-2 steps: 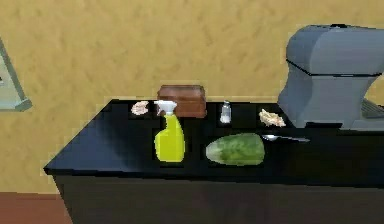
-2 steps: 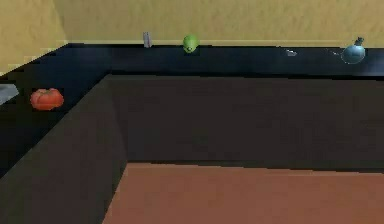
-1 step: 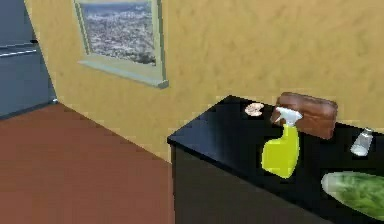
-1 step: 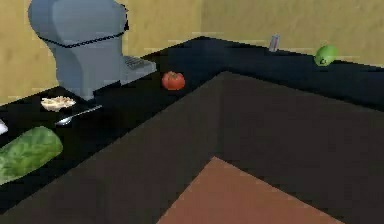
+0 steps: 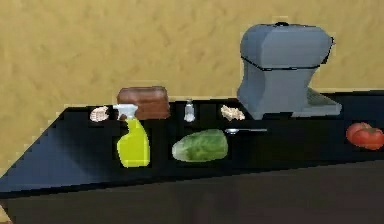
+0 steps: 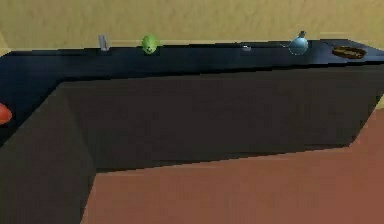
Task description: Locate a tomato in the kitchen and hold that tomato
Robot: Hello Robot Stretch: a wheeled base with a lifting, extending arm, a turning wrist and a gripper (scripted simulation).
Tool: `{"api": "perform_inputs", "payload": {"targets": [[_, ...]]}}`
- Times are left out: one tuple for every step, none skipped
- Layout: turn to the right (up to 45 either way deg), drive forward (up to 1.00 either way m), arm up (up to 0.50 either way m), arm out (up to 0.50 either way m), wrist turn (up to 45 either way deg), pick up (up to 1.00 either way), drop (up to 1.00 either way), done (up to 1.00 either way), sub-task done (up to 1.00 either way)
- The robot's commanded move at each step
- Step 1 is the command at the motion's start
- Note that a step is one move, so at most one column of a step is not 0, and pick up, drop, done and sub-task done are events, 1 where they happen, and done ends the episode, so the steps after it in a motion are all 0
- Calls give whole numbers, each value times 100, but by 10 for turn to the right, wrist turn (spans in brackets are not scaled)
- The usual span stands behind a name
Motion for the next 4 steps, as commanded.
{"api": "perform_inputs", "payload": {"targets": [[450,0,0,0,0,0,0,0,0],[120,0,0,0,0,0,0,0,0],[30,0,0,0,0,0,0,0,0],[0,95,0,0,0,0,0,0,0]]}}
